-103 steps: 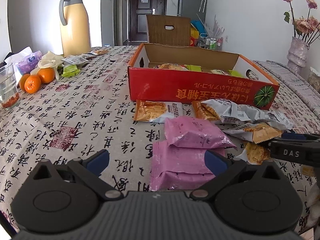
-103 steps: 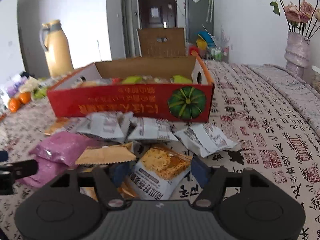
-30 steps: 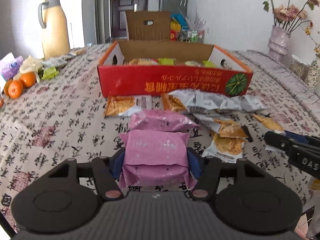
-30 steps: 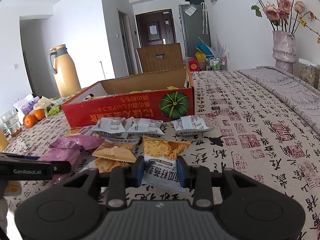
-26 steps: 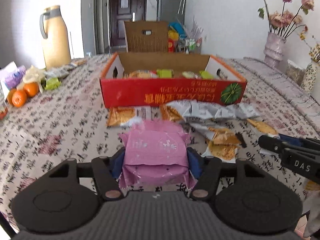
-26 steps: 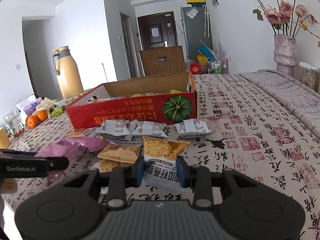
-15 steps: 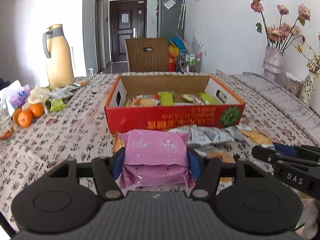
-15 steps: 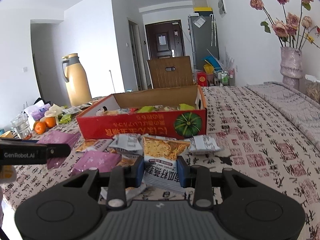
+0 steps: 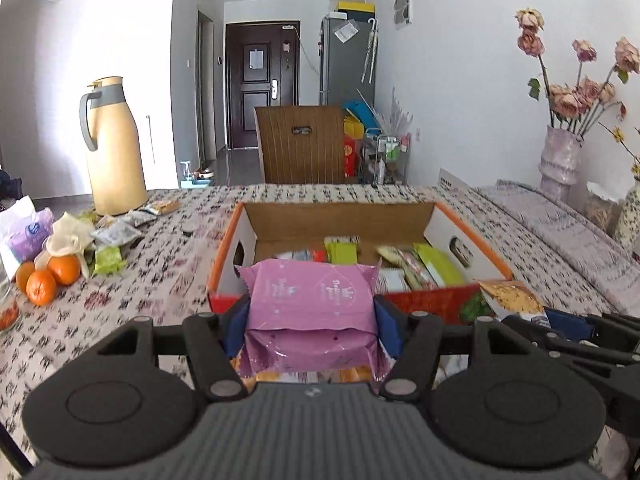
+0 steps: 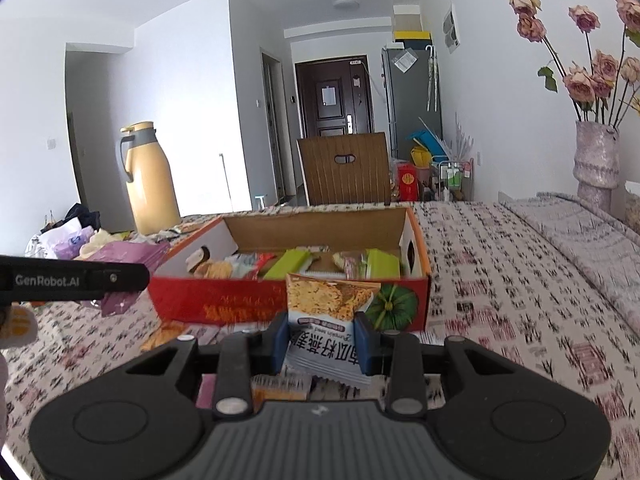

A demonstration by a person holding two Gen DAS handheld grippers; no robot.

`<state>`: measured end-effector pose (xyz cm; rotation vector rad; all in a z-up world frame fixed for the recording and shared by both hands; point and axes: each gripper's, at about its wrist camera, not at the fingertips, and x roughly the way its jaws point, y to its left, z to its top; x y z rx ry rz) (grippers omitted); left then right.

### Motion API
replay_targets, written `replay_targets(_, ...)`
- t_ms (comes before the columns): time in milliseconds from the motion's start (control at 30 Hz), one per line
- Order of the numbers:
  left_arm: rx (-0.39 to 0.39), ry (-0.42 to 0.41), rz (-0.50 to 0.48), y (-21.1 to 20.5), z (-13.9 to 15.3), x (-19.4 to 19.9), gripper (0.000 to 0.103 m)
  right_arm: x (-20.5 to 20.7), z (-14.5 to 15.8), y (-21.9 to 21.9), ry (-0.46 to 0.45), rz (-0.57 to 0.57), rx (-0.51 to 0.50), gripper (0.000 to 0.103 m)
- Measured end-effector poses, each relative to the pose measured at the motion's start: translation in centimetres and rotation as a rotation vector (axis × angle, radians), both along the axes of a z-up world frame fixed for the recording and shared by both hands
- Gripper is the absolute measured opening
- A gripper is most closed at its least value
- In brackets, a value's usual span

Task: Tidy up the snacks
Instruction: 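Lift both held snacks and carry them over the cardboard box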

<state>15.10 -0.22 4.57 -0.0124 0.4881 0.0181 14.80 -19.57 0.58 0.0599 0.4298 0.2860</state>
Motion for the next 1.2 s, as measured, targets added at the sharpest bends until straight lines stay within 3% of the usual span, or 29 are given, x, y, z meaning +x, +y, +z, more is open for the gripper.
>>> replay_targets(367, 0.01, -0.038, 0.021, 0.2, 1.7, 6.6, 0.064, 6.2, 2.2, 1.2, -0.056, 0.004, -0.008, 0.033)
replay_targets(700, 0.03, -0.038, 0.056, 1.0, 1.6, 12.3, 0.064, 12.6, 2.8, 2.7, -0.064, 0.008, -0.043, 0.033)
replay_targets(1200, 0.01, 0.067, 0.089, 2.4, -3.4, 18.1, 0.064, 18.4, -1.9, 3.8, 0.043, 0.023, -0.062, 0.033)
